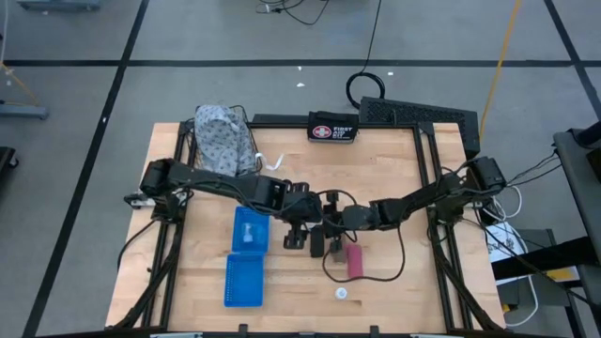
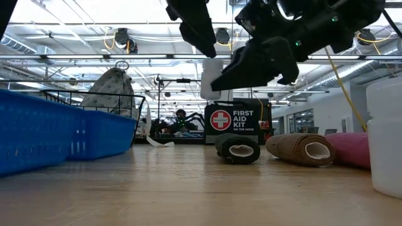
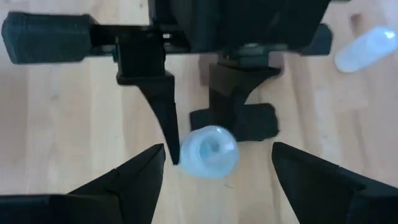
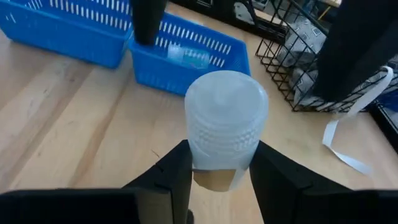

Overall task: Pick & Place Medicine items
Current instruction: Put the top white pill bottle into the top blue basket

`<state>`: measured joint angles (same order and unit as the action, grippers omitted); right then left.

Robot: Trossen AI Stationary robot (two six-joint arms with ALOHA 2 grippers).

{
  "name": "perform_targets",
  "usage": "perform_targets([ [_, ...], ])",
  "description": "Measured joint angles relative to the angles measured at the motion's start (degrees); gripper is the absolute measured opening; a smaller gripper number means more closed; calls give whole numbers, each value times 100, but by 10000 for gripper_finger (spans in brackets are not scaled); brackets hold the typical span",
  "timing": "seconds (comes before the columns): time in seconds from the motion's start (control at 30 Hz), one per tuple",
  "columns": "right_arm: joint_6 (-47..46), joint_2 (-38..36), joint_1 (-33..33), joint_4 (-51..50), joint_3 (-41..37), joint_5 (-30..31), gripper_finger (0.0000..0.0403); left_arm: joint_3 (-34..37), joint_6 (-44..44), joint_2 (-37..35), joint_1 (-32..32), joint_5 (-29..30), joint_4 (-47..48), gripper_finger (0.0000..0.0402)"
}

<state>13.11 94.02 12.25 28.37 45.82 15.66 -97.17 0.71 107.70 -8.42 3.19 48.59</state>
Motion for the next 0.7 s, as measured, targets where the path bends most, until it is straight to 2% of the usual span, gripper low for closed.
perform_targets([
  [0.13, -14, 0, -80, 101, 4, -381, 130, 29, -65, 2, -48, 325, 103, 291],
  [0.23, -4, 0, -98, 98, 4, -396, 131, 29, -89, 2, -71, 433, 120, 281],
  [0.5, 128, 0, -89, -120, 4, -697, 135, 32, -221, 2, -89, 134, 356, 257],
  [0.7, 262, 0, -105, -198, 2, -837, 136, 32, -548, 2, -163, 322, 894, 255],
])
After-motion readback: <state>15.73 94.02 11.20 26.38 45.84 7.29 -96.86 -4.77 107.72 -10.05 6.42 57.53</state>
